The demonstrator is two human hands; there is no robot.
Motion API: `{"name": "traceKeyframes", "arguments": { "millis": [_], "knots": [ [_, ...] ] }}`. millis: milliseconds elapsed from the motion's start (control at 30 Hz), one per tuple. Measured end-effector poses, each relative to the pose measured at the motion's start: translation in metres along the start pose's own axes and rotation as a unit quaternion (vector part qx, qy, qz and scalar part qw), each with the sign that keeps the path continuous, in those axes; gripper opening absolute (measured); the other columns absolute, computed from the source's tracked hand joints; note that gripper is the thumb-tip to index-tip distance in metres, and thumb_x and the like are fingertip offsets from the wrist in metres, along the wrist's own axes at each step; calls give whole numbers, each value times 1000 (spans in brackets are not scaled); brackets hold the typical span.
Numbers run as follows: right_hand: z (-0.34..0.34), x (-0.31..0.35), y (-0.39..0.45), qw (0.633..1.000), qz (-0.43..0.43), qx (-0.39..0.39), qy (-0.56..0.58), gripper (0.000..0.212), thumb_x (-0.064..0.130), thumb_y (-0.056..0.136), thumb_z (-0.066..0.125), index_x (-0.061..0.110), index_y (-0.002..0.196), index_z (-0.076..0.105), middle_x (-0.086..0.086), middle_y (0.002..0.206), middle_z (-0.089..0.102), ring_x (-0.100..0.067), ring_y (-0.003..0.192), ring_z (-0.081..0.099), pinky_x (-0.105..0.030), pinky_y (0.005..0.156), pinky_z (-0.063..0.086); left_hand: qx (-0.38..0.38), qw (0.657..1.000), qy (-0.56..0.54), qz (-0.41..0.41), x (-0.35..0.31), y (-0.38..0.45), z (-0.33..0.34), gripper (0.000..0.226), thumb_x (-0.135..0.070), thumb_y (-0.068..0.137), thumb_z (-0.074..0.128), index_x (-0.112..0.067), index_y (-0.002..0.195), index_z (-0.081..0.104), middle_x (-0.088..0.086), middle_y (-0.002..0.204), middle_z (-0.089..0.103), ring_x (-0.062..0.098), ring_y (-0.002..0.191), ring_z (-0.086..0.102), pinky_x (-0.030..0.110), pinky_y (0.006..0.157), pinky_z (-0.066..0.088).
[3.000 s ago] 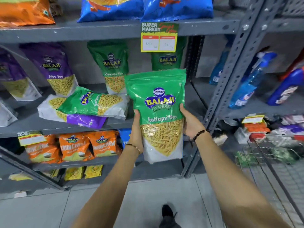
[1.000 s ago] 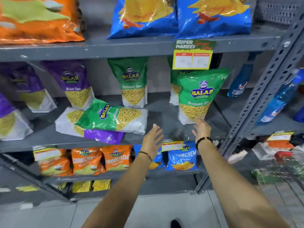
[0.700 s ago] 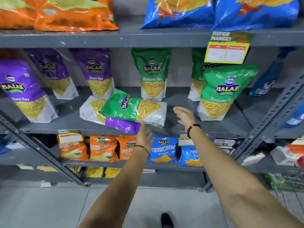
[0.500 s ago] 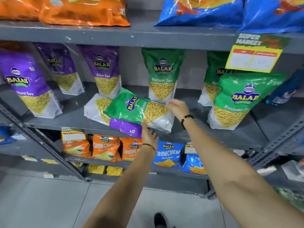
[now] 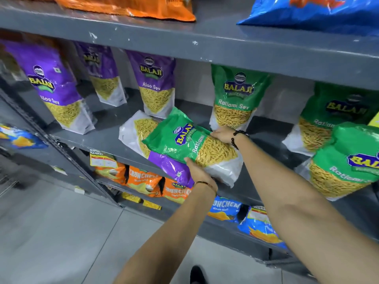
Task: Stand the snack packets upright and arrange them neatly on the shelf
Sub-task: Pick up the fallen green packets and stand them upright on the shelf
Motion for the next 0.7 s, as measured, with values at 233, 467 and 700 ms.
{"name": "traceKeyframes", "arguments": {
  "millis": [233, 467, 700],
  "knots": [
    [-15, -19, -11, 994, 13, -47, 99, 62, 40, 79, 67, 2, 126, 54, -15, 130, 58, -29, 116, 56, -38, 104, 43, -4, 998, 68, -7, -5, -5, -3, 64, -57, 92, 35, -8, 130, 51, 12, 136, 55, 29, 123, 53, 41, 109, 40],
    [-16, -63, -86, 922, -8, -102, 374, 56, 30, 79, 70, 0, 123, 56, -13, 127, 59, -28, 119, 55, -40, 107, 40, 122, 977, 175, -17, -24, -26, -6, 64, -56, 92, 35, -9, 133, 51, 15, 138, 54, 30, 124, 53, 42, 104, 44],
    [16, -62, -192, 822, -90, -115, 551, 11, 25, 87, 60, 20, 97, 60, 3, 92, 61, -11, 99, 53, -21, 91, 43, 283, 909, 303, -21, -58, -72, -7, 53, -44, 97, 34, -7, 131, 50, 16, 135, 54, 27, 120, 57, 38, 86, 50]
  ]
}}
Point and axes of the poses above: each hand's wrist, its own y-axis towards the middle knuckle, its own z-axis out of the palm, x = y × z, the point moved 10 cm from there along y, towards the middle knuckle
